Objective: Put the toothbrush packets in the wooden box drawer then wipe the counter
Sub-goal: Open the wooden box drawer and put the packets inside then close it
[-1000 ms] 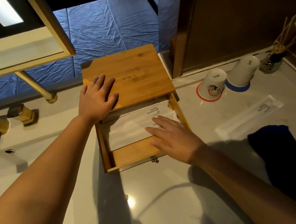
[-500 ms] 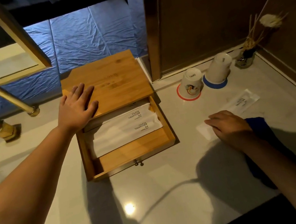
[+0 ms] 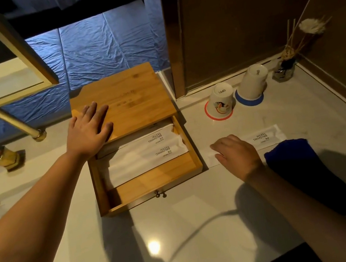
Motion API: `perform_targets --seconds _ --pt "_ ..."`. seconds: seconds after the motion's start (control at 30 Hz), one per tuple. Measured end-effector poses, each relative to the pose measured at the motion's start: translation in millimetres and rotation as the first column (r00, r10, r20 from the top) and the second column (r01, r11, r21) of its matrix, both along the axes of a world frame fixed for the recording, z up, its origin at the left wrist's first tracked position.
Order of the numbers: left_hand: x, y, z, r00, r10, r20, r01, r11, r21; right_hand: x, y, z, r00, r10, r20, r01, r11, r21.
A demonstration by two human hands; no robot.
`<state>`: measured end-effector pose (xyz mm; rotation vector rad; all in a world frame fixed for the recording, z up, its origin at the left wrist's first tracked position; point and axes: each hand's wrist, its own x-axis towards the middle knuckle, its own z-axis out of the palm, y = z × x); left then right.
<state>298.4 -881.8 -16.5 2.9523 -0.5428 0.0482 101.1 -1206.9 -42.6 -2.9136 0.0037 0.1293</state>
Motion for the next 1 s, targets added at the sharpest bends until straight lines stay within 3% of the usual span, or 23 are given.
perform_targets --seconds 0.07,0.27,0.47,0.63,0.77,1.0 --pt "0 0 0 1.0 -0.002 -0.002 0.002 1.0 -0.005 0 -9 0 0.999 -0.02 0.038 0.018 0.999 0.034" --pt "0 -1 -1 1.0 0.0 -0.006 0.0 1.0 -0.01 -5 -52 0 0.991 0.021 -0.13 -0.016 0.999 0.04" --pt "0 0 0 1.0 -0.001 -0.007 0.001 1.0 -0.013 -3 -47 -4 0.996 -0.064 0.056 0.056 0.991 0.123" --pt "0 -1 -1 1.0 -0.003 -0.005 0.003 1.0 -0.022 11 -39 26 0.931 -0.234 0.279 0.178 0.961 0.212" --pt "0 1 -2 1.0 -0.002 0.003 0.002 1.0 -0.029 28 -4 66 0.886 -0.115 0.448 0.011 0.974 0.227" --pt "1 1 -3 1.0 0.004 0.014 -0.004 0.999 -0.034 36 104 100 0.743 0.343 0.575 -0.452 0.891 0.053"
